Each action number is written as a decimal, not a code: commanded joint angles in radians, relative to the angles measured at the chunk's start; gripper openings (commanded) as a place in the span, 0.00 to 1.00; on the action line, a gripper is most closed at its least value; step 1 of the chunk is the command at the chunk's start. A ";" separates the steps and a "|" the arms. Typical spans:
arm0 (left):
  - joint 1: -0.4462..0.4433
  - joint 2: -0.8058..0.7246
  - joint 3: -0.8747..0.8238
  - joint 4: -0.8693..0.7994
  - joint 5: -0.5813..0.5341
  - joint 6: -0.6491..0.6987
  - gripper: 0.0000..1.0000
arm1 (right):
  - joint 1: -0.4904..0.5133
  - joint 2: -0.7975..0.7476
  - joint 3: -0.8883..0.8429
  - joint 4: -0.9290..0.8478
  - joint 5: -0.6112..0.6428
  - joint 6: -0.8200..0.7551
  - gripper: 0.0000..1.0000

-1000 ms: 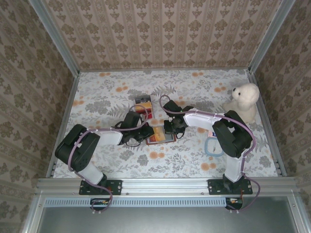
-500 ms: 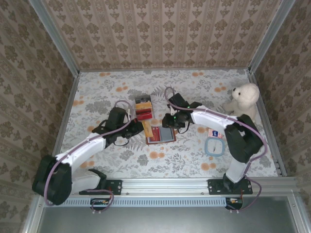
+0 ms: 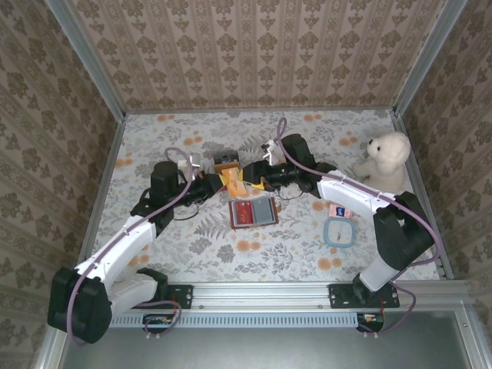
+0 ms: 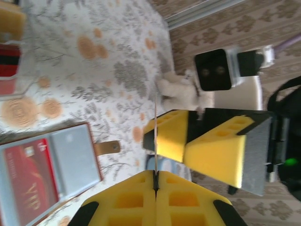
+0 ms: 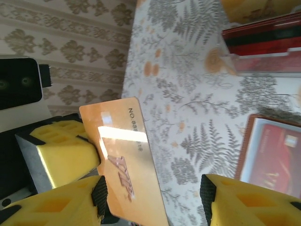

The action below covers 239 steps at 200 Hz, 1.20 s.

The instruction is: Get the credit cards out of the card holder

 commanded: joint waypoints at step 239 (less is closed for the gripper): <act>0.037 0.171 0.067 0.206 0.076 -0.035 0.00 | -0.063 0.024 -0.075 0.254 -0.145 0.215 0.37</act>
